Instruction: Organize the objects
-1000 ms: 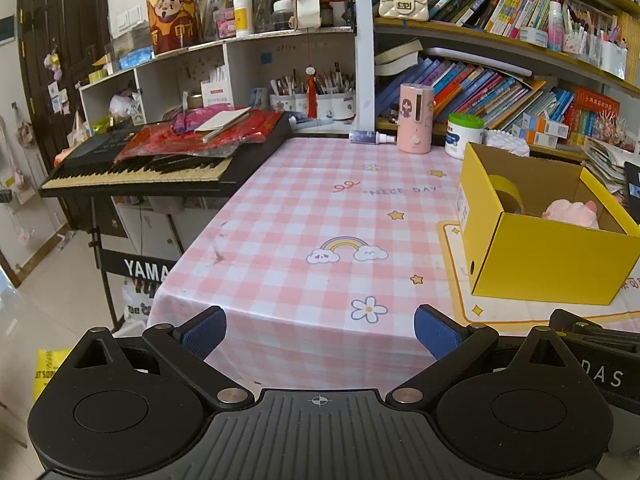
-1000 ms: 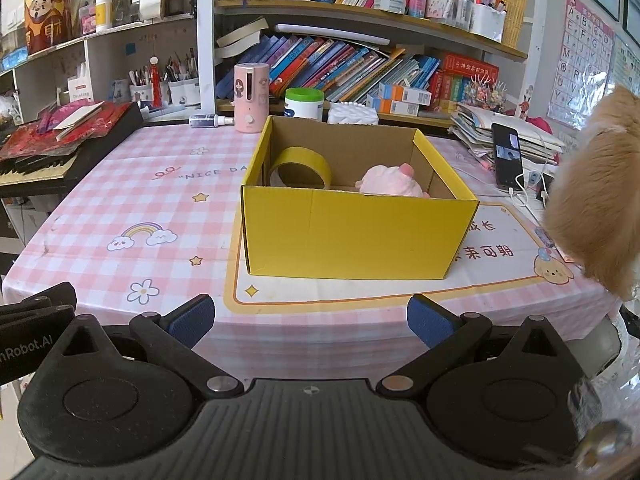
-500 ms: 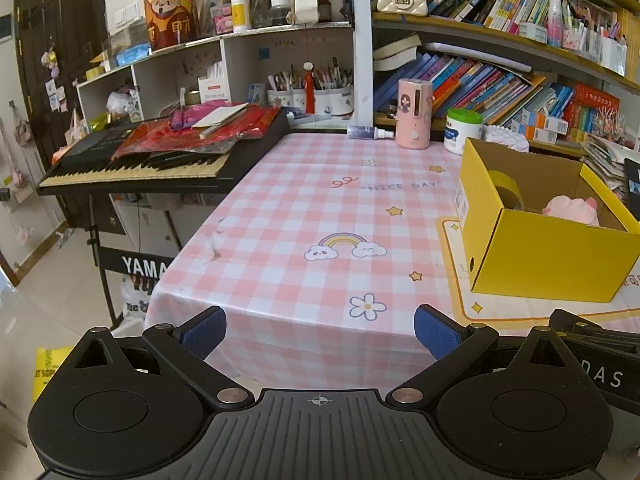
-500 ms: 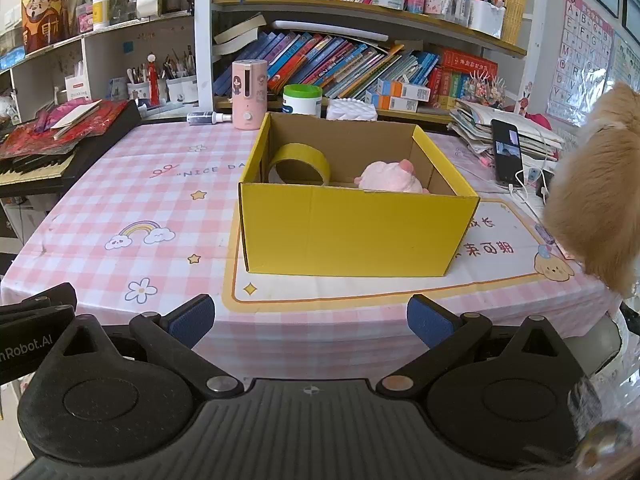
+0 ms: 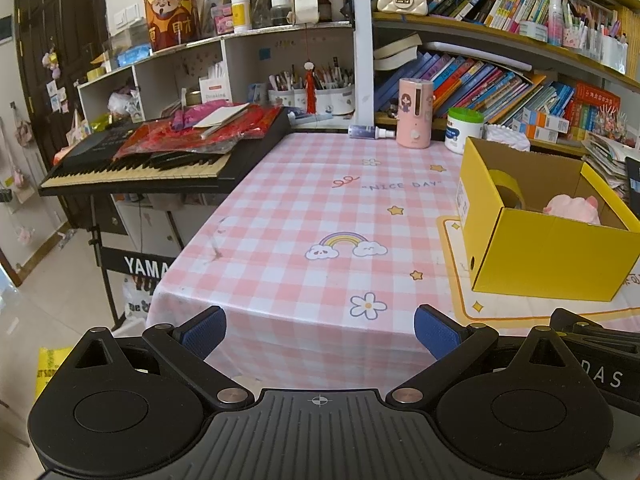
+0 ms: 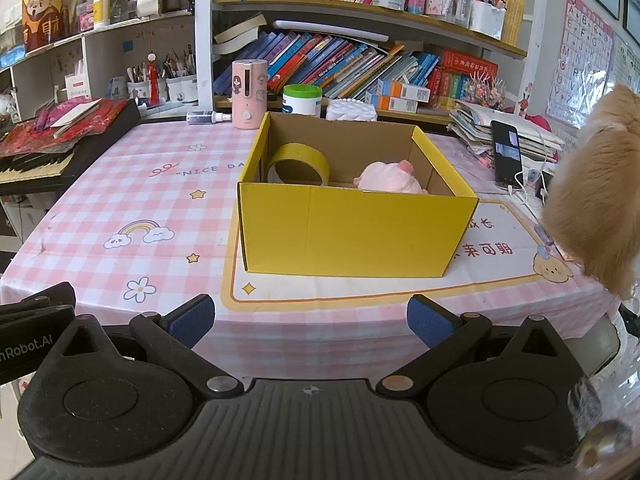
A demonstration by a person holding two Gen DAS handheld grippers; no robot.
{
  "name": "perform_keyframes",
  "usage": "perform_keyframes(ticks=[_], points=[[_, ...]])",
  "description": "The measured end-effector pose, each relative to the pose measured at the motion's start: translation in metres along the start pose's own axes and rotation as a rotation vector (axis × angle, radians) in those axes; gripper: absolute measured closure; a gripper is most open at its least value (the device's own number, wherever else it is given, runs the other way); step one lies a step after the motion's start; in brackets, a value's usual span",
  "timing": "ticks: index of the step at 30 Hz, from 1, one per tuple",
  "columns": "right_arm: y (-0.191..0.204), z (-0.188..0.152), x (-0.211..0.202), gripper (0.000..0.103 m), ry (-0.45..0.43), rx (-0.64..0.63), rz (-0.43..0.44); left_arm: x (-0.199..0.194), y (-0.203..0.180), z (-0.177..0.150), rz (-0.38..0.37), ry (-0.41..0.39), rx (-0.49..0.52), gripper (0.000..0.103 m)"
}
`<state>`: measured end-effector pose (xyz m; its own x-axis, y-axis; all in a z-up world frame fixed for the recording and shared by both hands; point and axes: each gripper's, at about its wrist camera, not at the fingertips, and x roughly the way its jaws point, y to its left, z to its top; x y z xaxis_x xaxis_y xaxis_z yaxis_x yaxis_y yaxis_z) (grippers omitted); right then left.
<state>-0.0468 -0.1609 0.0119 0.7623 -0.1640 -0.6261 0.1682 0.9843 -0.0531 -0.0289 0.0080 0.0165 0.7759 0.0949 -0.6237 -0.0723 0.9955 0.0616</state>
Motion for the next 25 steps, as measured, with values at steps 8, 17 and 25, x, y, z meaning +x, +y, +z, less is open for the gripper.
perform_keyframes(ticks=[8, 17, 25], points=[[-0.0008, -0.0007, -0.0014, 0.0, 0.003, 0.0, 0.0, -0.0012, -0.0028, -0.0013, 0.003, 0.004, 0.004, 0.002], [-0.0032, -0.0008, -0.0007, 0.0, 0.01, -0.001, -0.002, 0.0003, -0.0035, -0.0011, 0.003, 0.015, 0.006, 0.002], [-0.0028, 0.0002, 0.0016, 0.0, 0.017, -0.006, -0.006, 0.0048, 0.0005, 0.0004, -0.026, 0.015, -0.019, 0.002]])
